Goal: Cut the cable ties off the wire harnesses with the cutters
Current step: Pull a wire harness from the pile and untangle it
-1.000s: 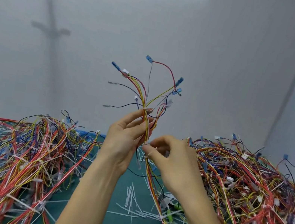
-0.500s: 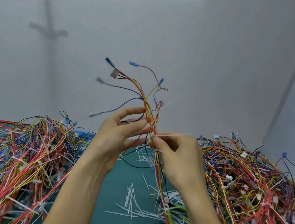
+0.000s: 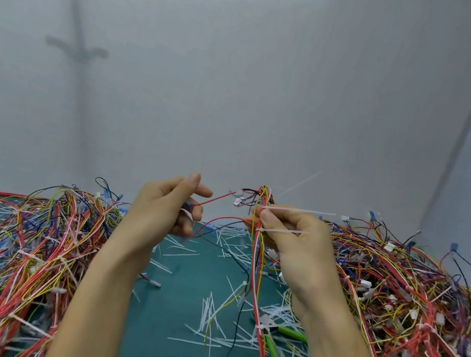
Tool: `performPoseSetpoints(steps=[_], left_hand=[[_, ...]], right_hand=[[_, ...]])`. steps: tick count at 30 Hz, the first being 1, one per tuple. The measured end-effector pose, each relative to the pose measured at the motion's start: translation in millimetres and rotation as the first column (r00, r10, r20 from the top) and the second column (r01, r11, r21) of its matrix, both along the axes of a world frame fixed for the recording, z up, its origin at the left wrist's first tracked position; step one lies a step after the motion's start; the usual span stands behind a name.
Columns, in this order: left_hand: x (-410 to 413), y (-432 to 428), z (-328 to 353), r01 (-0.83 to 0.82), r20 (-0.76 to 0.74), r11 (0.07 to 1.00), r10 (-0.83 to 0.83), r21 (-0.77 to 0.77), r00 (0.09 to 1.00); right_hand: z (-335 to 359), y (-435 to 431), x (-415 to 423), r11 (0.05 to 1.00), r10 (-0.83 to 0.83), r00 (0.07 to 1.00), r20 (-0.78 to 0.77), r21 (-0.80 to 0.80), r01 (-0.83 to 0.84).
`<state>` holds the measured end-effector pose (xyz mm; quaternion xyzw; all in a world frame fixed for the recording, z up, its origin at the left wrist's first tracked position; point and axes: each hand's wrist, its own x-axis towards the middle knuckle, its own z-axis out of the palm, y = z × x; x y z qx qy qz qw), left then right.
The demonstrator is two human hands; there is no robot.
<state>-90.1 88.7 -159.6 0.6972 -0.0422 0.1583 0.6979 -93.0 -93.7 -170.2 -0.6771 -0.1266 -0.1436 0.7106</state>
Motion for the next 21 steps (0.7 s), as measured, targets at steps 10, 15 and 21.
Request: performPoseSetpoints(steps=[10, 15, 21], left_hand=[[-3, 1, 0, 0.298, 0.078, 0.950, -0.292, -0.089, 0.953], [-2, -4, -8, 0.590, 0.137, 0.801, -0.577, -0.099, 0.805], [-5, -16, -8, 0.450, -0.010, 0.890, -0.450, 0.074, 0.893]], right_hand=[[-1, 1, -2, 0.998, 0.031, 0.999, 0.029, 0.045, -0.032], [-3, 4, 0, 0.998, -0.007, 0.999, 0.049, 0.064, 0.004], [-5, 7, 1, 0.999, 0.014, 0.999, 0.034, 0.047, -0.015]])
